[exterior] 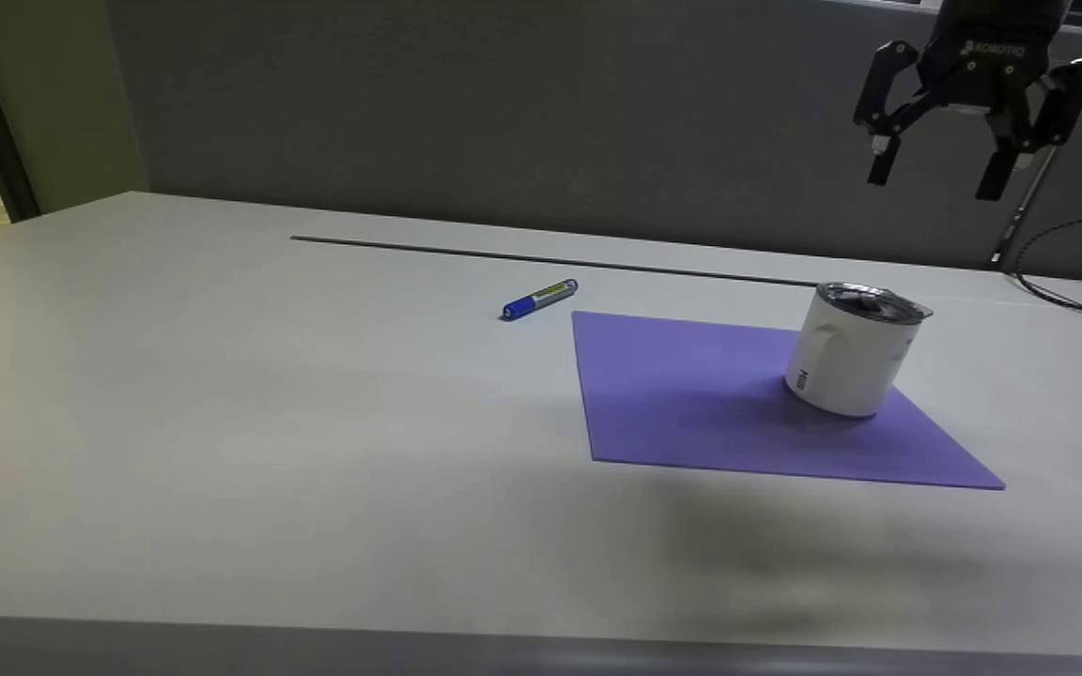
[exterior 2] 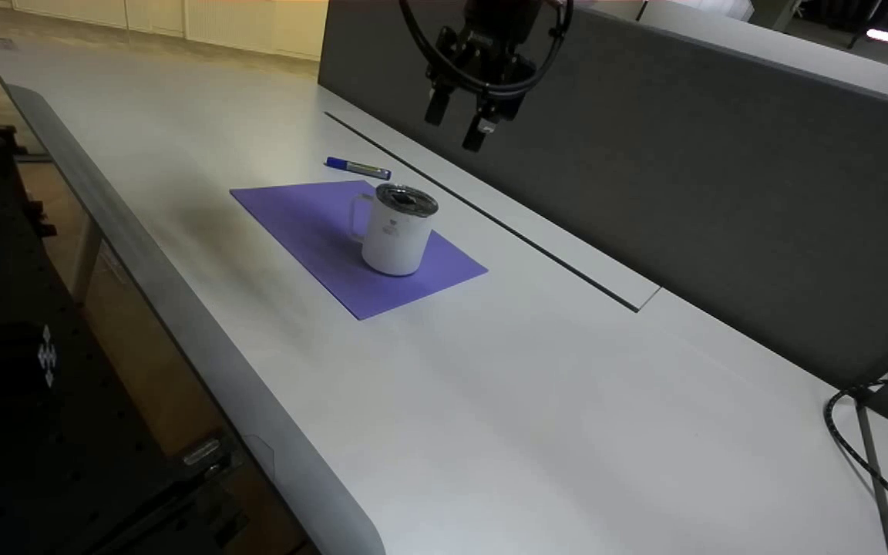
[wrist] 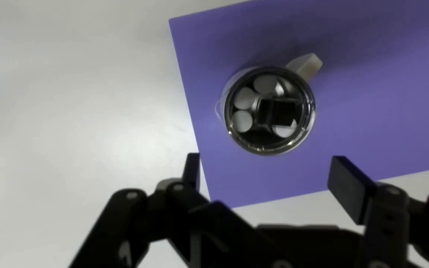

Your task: Open the sliding lid on the travel mug

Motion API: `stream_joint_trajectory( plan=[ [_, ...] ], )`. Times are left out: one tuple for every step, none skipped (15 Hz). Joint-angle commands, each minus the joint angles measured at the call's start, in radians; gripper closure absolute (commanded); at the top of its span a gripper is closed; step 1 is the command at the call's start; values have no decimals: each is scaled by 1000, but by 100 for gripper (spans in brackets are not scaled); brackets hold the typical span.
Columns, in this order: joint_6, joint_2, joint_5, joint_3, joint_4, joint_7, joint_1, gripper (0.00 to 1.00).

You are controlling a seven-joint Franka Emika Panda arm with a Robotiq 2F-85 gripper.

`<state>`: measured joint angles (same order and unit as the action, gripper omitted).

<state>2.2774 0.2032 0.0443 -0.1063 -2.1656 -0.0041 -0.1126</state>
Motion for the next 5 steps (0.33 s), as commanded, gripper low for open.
stream_joint_trajectory(
  plan=[
    [13, -31, 13, -8, 1, 13, -10, 0],
    [20, -5, 3, -3, 3, 1, -4, 0],
    [20, -9, 6, -5, 4, 1, -6, 0],
    [20, -13, 6, -6, 4, 1, -8, 0],
    [20, -15, 7, -7, 4, 1, -9, 0]
  ],
)
